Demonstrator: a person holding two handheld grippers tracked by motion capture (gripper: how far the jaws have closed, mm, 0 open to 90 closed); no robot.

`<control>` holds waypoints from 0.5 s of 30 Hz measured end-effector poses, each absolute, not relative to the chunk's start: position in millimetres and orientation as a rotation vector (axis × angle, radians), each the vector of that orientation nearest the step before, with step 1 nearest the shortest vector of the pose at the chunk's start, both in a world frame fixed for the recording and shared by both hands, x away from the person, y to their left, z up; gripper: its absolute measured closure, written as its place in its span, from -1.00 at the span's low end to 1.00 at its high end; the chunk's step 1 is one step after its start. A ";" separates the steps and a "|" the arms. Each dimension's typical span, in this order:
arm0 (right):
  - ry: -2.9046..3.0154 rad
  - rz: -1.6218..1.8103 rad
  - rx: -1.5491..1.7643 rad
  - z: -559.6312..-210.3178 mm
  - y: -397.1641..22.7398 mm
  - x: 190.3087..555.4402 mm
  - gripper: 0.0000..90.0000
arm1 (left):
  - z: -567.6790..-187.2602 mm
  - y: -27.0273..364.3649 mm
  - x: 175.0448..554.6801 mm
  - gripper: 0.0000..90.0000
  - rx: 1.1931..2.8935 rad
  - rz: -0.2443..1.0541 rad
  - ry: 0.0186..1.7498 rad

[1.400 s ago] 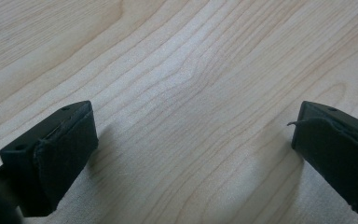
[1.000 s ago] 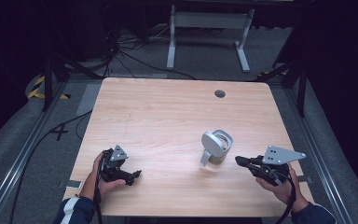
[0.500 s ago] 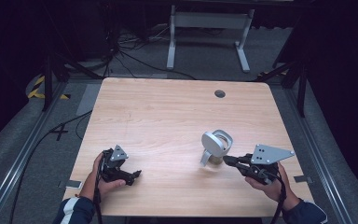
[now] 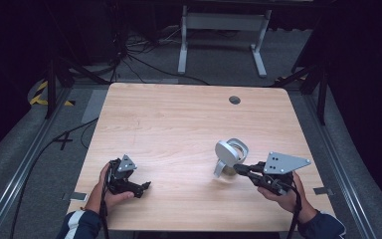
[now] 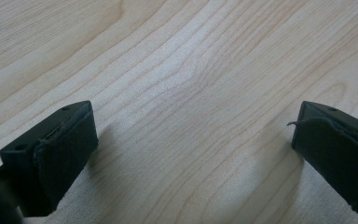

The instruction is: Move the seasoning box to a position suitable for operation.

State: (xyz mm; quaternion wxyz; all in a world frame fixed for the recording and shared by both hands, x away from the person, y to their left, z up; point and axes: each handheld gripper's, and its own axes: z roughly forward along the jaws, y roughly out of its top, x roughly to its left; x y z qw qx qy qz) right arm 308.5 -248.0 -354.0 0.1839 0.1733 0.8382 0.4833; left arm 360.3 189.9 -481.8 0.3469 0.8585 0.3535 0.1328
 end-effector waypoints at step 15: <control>2.350 1.343 0.497 -352.3 -246.6 316.1 0.99 | -481.8 189.9 360.3 -0.99 2.227 0.345 0.917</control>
